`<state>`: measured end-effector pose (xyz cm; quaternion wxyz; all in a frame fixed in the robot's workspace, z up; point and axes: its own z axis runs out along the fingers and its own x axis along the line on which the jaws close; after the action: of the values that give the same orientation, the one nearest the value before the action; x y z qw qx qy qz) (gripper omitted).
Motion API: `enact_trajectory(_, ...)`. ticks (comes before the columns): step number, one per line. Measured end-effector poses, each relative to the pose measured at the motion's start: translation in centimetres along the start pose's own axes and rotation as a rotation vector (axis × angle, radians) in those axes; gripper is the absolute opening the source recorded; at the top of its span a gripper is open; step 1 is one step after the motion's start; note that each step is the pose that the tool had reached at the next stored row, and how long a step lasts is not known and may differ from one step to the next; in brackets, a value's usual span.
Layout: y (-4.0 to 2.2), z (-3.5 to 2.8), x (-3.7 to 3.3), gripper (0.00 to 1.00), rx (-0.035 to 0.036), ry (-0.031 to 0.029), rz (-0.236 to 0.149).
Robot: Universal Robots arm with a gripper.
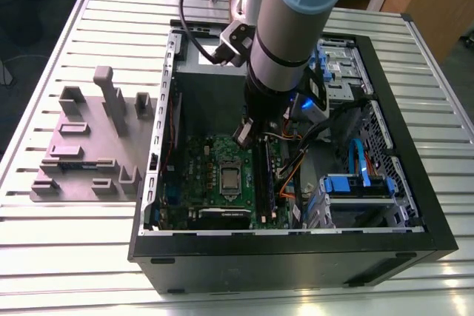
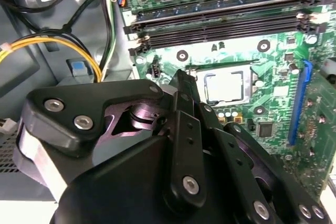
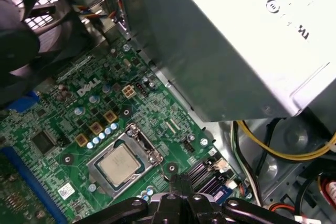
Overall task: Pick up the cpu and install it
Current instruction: 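Install the first cpu locking lever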
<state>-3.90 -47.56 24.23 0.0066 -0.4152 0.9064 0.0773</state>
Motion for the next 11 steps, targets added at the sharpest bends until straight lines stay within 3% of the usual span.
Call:
enact_trajectory(7,-0.36,-0.08,0.42,0.1,-0.0005,0.0013,-0.012)
enact_trajectory(11,-0.37,-0.02,0.43,0.1,-0.0025,0.0063,-0.062)
